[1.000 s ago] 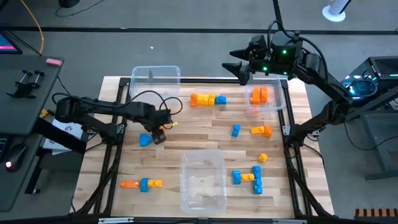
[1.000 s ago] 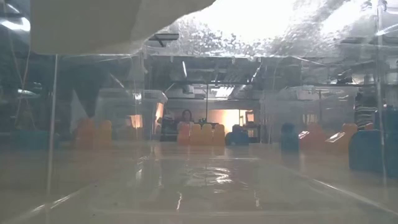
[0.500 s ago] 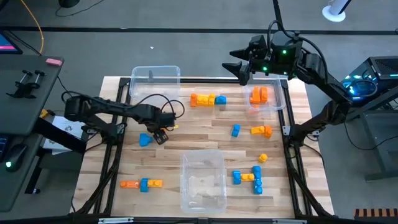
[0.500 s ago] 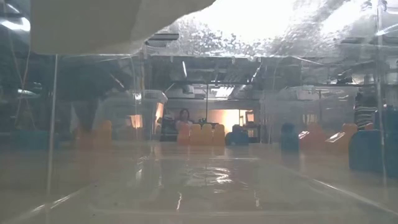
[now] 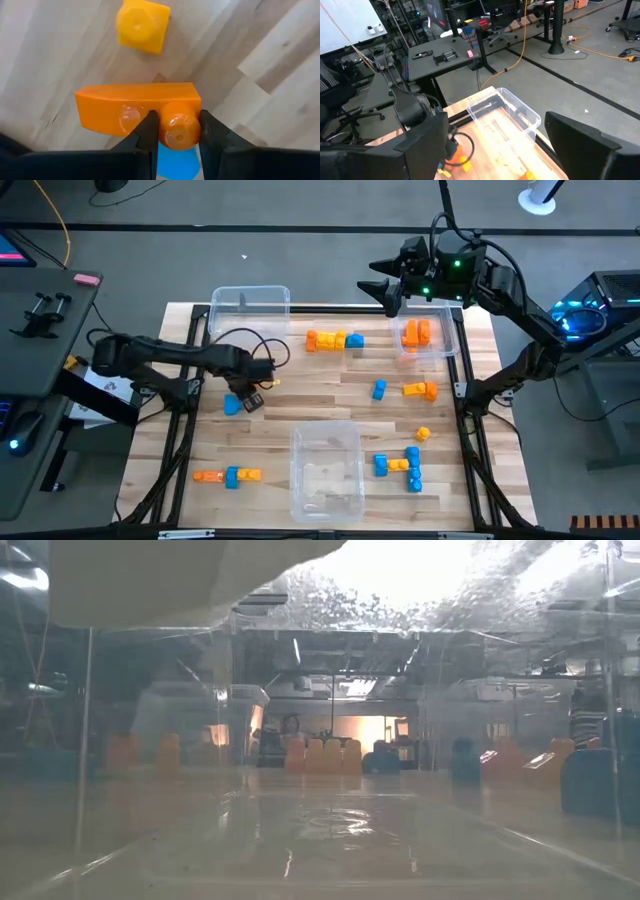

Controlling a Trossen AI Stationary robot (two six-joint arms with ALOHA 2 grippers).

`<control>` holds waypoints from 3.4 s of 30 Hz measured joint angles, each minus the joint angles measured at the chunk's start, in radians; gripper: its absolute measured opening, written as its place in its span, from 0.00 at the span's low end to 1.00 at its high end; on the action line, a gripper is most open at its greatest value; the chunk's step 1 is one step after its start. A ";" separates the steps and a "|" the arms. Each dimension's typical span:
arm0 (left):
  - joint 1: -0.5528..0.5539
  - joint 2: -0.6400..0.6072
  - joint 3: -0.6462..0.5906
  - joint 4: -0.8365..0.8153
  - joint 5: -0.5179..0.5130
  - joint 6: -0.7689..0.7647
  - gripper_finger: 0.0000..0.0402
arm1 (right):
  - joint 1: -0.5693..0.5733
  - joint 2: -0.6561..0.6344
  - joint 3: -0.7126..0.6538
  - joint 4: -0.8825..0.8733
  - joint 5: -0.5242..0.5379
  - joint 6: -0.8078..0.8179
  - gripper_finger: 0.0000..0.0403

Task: Sort blocks
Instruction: Put the orange game piece into the top right transparent bin

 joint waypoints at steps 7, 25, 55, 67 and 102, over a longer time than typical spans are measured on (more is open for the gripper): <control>-0.005 -0.173 0.069 -0.004 0.074 -0.039 0.16 | 0.000 0.000 0.000 0.000 0.000 0.000 0.82; 0.069 0.428 0.515 1.316 0.201 0.209 0.16 | 0.000 -0.003 0.057 0.056 -0.009 0.063 0.82; 0.199 0.878 1.490 0.438 0.493 0.406 0.62 | 0.000 -0.009 0.057 0.134 -0.066 -0.043 0.82; -0.041 0.459 1.202 0.220 0.356 0.428 0.61 | 0.000 -0.064 0.057 -0.014 -0.170 -0.138 0.82; -1.127 -0.159 -0.084 0.243 0.017 -0.462 0.61 | 0.105 0.060 0.053 -0.095 -0.090 0.112 0.82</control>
